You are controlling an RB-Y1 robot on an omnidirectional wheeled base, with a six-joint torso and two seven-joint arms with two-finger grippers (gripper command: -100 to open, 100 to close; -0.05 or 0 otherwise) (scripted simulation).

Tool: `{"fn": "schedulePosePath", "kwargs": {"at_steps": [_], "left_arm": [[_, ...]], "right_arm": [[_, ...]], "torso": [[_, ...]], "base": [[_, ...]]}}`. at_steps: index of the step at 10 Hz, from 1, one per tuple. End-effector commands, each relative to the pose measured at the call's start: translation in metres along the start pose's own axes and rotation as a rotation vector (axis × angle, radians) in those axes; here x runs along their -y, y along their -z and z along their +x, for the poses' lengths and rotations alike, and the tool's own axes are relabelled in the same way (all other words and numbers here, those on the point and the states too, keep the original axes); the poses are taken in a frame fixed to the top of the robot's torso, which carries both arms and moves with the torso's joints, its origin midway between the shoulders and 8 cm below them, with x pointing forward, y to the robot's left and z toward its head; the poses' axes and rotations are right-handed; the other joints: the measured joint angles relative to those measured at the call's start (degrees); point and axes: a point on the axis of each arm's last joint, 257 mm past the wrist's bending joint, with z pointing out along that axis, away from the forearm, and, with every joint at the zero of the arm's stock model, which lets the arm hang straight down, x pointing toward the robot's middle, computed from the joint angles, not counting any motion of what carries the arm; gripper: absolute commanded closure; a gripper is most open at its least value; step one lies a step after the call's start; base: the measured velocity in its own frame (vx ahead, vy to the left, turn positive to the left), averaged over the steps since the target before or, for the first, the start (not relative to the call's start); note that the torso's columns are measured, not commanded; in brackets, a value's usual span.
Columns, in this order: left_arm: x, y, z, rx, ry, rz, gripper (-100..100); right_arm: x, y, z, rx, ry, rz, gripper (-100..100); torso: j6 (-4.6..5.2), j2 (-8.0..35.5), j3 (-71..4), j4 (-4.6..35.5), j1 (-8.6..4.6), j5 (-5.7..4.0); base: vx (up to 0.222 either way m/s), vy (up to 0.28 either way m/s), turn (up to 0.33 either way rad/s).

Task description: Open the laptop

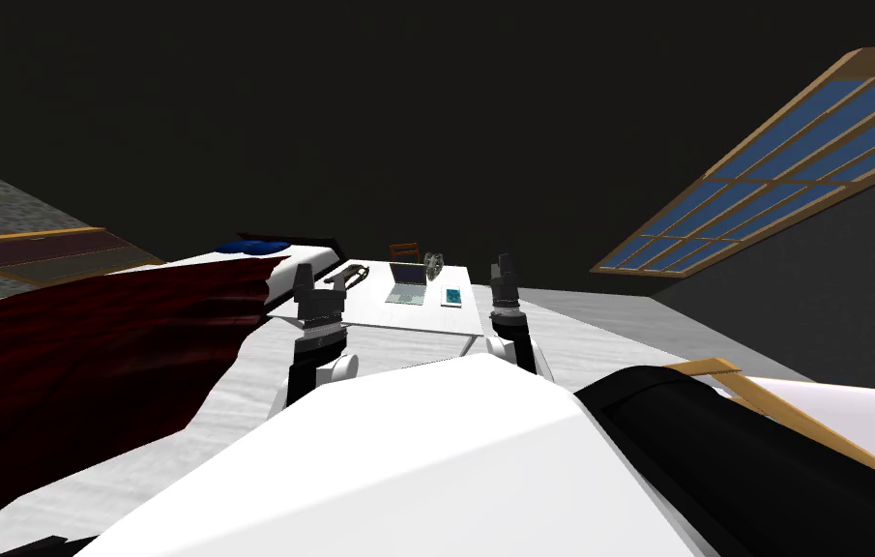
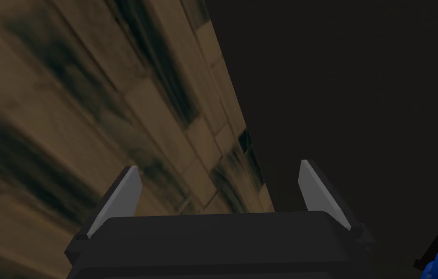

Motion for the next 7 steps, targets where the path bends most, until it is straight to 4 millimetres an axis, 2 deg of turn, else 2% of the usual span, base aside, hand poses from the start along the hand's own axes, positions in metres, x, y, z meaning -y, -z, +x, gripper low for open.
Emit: {"fn": "schedulePosePath", "kwargs": {"at_steps": [1,7], "left_arm": [[0.0,0.0,0.0,0.0,0.0,0.0,0],[0.0002,0.0,0.0,0.0,0.0,0.0,0]], "right_arm": [[0.0,0.0,0.0,0.0,0.0,0.0,0],[-0.0001,0.0,0.0,0.0,0.0,0.0,0]], "torso": [[0.0,2.3,-4.7,2.3,0.0,0.0],[0.0,26.9,-53.8,26.9,0.0,0.0]], "base": [[0.0,0.0,0.0],[0.0,0.0,0.0]]}}
